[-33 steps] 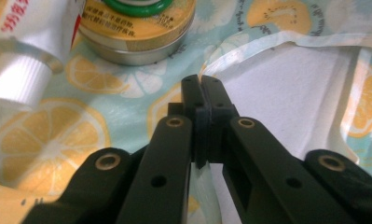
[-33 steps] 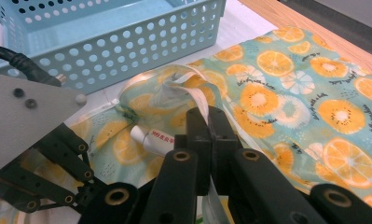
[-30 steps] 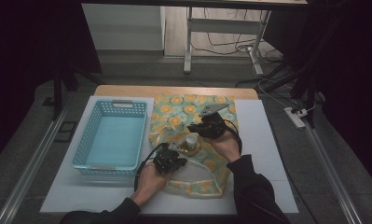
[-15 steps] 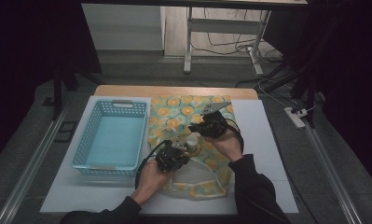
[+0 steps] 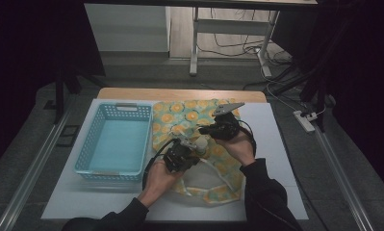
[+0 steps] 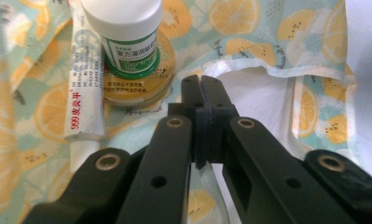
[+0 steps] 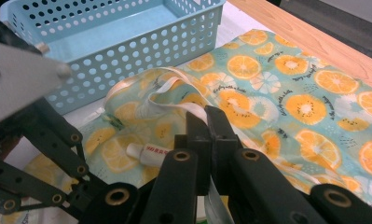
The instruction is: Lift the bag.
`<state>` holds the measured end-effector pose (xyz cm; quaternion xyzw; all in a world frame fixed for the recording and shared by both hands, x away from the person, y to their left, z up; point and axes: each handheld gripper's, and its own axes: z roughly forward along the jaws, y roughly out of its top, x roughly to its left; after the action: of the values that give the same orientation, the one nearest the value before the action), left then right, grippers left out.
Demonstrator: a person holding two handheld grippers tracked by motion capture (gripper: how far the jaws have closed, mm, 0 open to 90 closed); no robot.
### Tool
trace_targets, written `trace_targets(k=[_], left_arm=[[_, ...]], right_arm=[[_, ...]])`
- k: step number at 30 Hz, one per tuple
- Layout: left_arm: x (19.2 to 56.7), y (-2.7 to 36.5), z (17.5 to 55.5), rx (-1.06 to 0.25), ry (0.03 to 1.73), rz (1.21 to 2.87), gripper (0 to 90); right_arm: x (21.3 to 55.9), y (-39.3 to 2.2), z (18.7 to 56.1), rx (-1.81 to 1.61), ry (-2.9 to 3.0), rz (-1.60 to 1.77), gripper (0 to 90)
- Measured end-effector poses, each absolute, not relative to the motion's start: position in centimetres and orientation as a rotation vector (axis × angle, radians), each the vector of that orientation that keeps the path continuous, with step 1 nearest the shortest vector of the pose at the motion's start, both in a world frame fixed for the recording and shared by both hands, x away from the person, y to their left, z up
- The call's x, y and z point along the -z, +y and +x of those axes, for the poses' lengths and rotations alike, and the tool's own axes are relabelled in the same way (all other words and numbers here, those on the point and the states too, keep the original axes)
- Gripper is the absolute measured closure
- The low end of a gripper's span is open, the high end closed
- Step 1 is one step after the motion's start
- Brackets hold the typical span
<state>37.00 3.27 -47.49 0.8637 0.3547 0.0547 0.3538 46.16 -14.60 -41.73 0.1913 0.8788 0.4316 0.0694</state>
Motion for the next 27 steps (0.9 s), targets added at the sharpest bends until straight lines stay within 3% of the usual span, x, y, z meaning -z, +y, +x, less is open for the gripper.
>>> trace_targets(k=[23,27], left_arm=[[42.4,5.3,39.0,-0.093,0.895,2.206,89.7],[41.9,6.0,39.7,-0.032,0.889,2.186,89.7]], right_arm=[[39.1,-14.6,46.1,-1.253,2.653,0.546,89.9],[38.7,-14.6,46.2,-1.261,2.661,0.549,90.0]])
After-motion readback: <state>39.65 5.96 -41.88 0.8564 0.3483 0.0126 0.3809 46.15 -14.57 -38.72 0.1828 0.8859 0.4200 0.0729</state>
